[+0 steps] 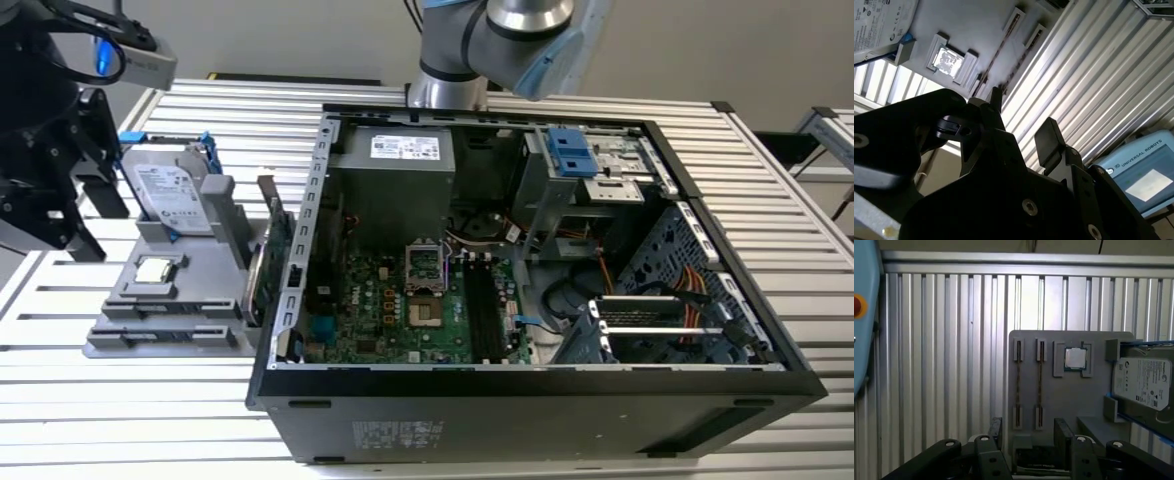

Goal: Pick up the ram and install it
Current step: 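Pick up the ram and move it above insertion slot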

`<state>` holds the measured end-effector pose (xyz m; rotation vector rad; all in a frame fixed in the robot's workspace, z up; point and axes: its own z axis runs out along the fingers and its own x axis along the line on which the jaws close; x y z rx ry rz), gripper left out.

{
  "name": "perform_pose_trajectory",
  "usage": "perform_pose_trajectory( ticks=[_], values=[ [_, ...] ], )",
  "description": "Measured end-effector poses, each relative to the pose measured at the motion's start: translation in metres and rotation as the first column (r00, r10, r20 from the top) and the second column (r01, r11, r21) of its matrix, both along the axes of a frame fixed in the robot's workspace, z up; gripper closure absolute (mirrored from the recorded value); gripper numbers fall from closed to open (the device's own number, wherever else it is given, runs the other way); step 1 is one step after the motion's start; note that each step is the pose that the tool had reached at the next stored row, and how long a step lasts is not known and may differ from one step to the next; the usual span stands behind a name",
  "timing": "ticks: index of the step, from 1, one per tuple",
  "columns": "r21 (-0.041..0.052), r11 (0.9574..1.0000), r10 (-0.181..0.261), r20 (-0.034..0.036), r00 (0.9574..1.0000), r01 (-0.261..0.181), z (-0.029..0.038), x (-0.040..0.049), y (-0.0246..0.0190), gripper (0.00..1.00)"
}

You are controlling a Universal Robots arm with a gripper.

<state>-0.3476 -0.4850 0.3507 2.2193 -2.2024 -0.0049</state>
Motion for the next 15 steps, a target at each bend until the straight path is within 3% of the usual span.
perform_pose_trajectory(
  ticks=[15],
  values=[
    [-0.0001,0.9999,0.011,0.0009,0.9999,-0.011,-0.0101,-0.0001,-0.0002,0.00]
  ],
)
